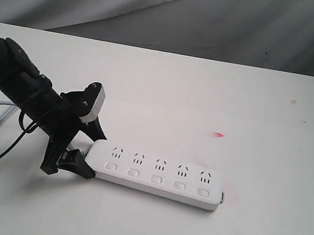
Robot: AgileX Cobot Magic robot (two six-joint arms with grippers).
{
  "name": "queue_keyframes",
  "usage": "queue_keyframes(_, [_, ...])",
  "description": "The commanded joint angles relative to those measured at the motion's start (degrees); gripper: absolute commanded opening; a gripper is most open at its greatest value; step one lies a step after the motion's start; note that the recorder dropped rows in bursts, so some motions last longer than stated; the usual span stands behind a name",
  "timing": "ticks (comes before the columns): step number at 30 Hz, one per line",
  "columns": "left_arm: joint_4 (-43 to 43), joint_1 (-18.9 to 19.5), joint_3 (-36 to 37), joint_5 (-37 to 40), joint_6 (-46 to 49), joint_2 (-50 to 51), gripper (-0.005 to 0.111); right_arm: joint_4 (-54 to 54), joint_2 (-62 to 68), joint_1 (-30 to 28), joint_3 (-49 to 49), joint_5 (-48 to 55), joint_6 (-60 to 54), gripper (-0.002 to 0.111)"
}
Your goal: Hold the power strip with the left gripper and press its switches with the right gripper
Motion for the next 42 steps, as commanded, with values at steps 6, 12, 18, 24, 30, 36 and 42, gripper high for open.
queue_keyframes(6, [1.49,-0.19,-0.12,-0.56,0.13,-0.02,0.068,-1.76,-8.56,-0.48,14.17,-8.10,7.72,0.000])
queue_keyframes(12, [1.49,-0.19,-0.12,-0.56,0.13,-0.02,0.068,-1.76,-8.89,-0.48,16.99,-8.24,7.72,0.000])
queue_keyframes(18, [1.49,-0.19,-0.12,-0.56,-0.03,-0.02,0.068,-1.76,-8.89,-0.48,16.99,-6.10,7.72,0.000])
queue_keyframes(24, [1.49,-0.19,-0.12,-0.56,-0.03,-0.02,0.068,-1.76,-8.89,-0.48,16.99,-6.10,7.72,0.000])
queue_keyframes(30, [1.49,-0.19,-0.12,-0.56,0.12,-0.02,0.068,-1.76,-8.89,-0.48,16.99,-6.10,7.72,0.000])
queue_keyframes(36, [1.49,-0.19,-0.12,-0.56,0.12,-0.02,0.068,-1.76,-8.89,-0.48,16.99,-6.10,7.72,0.000])
queue_keyframes(42, [1.49,-0.19,-0.12,-0.56,0.02,-0.02,0.068,-1.76,-8.89,-0.48,16.99,-6.10,7.72,0.000])
